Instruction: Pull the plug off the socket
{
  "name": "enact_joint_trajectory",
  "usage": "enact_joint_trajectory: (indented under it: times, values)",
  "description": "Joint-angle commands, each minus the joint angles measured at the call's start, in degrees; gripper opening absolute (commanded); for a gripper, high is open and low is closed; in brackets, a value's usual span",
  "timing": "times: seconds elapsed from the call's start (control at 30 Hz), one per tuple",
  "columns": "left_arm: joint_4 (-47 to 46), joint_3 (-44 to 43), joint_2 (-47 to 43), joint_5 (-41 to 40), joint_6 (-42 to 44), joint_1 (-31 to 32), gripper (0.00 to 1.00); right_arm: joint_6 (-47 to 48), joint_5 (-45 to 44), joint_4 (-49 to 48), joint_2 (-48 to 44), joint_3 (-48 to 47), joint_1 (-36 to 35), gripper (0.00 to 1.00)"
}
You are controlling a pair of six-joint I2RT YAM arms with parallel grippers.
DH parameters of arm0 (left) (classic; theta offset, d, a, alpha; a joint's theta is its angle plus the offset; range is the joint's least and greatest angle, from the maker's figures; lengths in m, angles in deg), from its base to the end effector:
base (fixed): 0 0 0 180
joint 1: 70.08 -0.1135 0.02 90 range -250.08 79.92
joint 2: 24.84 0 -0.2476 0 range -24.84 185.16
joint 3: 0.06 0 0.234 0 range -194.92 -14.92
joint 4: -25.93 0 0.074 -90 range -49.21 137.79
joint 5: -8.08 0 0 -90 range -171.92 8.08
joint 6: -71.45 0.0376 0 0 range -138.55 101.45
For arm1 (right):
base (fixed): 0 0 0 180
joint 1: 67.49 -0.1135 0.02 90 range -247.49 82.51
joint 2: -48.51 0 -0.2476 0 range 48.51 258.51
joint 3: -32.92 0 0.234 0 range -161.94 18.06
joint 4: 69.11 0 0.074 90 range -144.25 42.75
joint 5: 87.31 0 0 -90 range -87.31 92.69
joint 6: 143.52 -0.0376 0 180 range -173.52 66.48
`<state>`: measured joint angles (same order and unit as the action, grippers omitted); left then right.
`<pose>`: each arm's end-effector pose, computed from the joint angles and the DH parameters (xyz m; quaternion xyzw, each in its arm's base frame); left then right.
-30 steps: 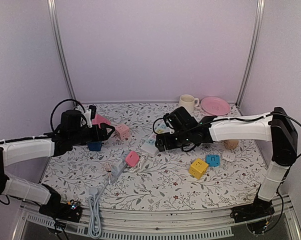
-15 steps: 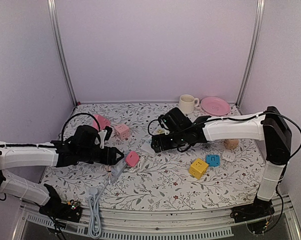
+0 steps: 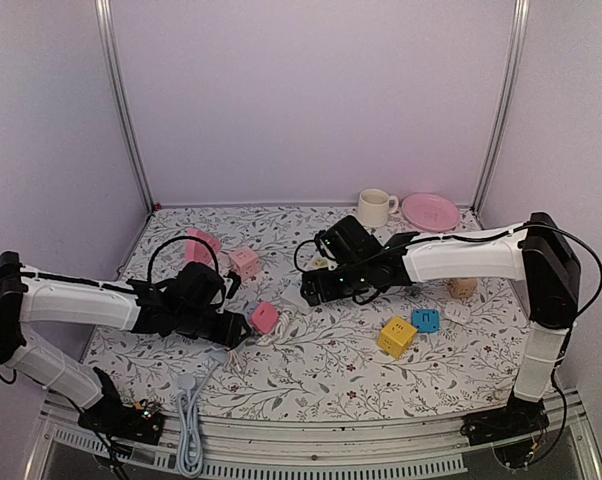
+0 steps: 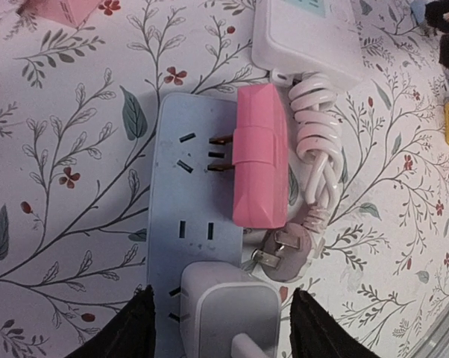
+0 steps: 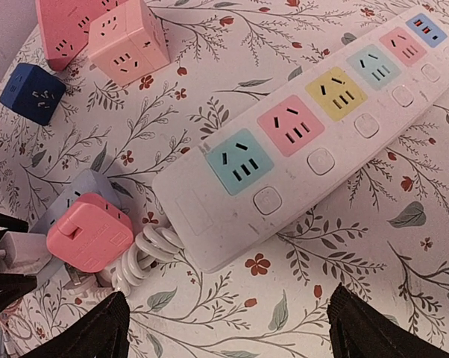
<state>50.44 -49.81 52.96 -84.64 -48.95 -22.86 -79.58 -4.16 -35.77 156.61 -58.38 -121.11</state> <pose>0.1657 -0.1764 0.1569 0.1309 0.9378 -0.1836 0.2641 0.2363 0.3132 0.1958 -0.2038 0.9163 0.1749 0.2972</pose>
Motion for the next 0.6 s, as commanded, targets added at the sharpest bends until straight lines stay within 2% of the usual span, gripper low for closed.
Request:
enact_joint_trajectory:
  times: [0.0, 0.33, 0.43, 0.57]
  values:
    - [2.82, -1.84, 2.35, -3.02, 1.26, 1.06, 0.55, 0.23, -0.07, 0.09, 1.09, -0.69, -0.49, 0.93]
    - [0.54, -2.62, -2.75, -5.4, 1.98, 1.09, 0.13, -0.03, 0.08, -1.07, -1.17, 1.48, -0.51, 0.93]
    - [-2.35, -1.89, -5.75, -5.06, 2.28, 1.04, 0.07, -0.13, 1.21, -2.29, -2.07, 2.18, -0.5, 0.93]
    - [-6.08, -0.77, -9.38, -4.61, 3.09, 1.19, 0.05, -0.18, 3.29, -4.39, -3.1, 3.11, -0.55, 0.93]
